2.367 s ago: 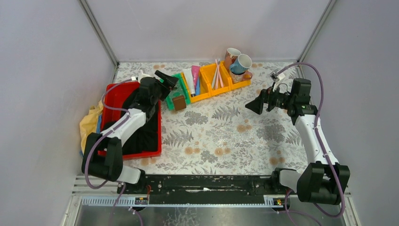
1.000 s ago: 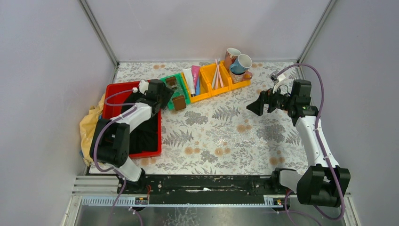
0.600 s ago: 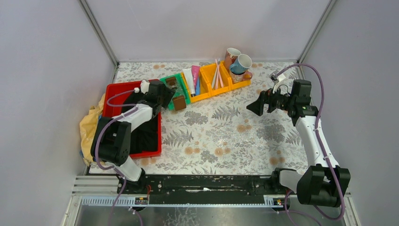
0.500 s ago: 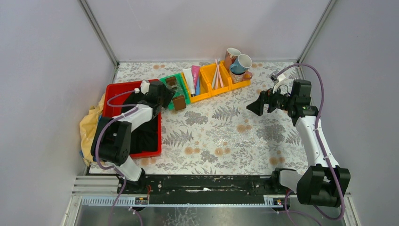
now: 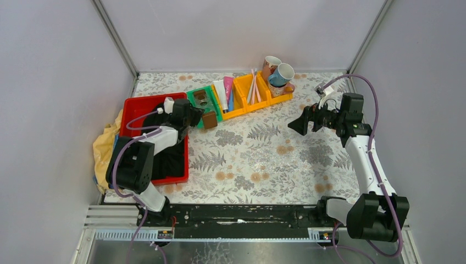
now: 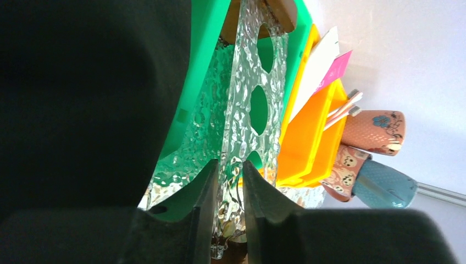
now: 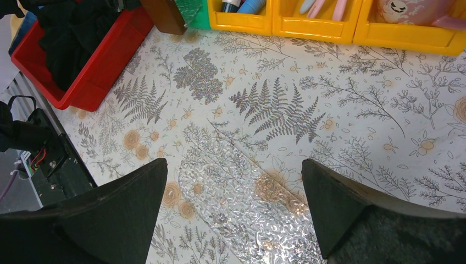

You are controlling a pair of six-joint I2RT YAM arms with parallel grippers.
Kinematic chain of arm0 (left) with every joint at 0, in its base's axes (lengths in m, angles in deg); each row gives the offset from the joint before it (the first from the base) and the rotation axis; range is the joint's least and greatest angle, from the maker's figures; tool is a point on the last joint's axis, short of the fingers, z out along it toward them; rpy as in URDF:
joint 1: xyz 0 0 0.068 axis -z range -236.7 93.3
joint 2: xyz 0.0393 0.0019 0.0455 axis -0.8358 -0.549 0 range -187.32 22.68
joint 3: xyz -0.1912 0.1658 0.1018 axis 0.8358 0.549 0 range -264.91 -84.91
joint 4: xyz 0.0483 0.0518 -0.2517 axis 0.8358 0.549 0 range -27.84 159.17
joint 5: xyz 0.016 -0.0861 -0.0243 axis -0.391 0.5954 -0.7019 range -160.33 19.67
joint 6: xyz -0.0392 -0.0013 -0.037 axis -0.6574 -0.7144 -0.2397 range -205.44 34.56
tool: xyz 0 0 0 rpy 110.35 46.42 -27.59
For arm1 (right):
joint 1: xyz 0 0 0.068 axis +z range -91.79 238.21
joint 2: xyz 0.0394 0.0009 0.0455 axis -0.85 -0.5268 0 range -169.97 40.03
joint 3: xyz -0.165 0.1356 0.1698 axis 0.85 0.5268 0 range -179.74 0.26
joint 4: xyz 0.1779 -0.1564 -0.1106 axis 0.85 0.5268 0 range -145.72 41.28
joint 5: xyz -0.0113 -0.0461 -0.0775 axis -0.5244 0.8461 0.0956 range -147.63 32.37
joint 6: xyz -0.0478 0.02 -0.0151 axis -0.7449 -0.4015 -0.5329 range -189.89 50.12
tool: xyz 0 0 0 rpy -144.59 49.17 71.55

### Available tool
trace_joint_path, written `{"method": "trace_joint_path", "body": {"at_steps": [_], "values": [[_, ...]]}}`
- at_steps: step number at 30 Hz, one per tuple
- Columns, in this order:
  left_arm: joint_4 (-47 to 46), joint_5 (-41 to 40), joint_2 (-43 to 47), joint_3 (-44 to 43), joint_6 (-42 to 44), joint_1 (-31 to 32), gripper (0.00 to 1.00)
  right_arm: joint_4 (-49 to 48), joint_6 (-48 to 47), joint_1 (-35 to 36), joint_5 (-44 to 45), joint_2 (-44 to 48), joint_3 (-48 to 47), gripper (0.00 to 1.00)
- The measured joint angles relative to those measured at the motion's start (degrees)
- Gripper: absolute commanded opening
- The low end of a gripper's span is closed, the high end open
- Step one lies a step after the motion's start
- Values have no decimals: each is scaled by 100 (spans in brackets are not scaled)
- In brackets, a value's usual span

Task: Prepare toiletry sets of a toothbrush and toothpaste on the tray

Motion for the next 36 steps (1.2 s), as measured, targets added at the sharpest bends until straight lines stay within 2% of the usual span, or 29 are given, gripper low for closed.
{"method": "trace_joint_path", "body": {"at_steps": [4, 14, 30, 36], "values": [[-328, 85, 61, 129, -133, -22, 13, 0, 2, 0, 0, -2, 0, 99], [-925, 221, 348, 490, -107, -81, 0, 0, -13, 0, 2, 0, 0, 99], [-1915, 420, 1078, 1054, 625, -92, 0, 2, -22, -2, 2, 59, 0, 99], [-2302, 772, 1405, 1257, 911, -114, 0, 2, -26, -2, -7, 59, 0, 99]]}}
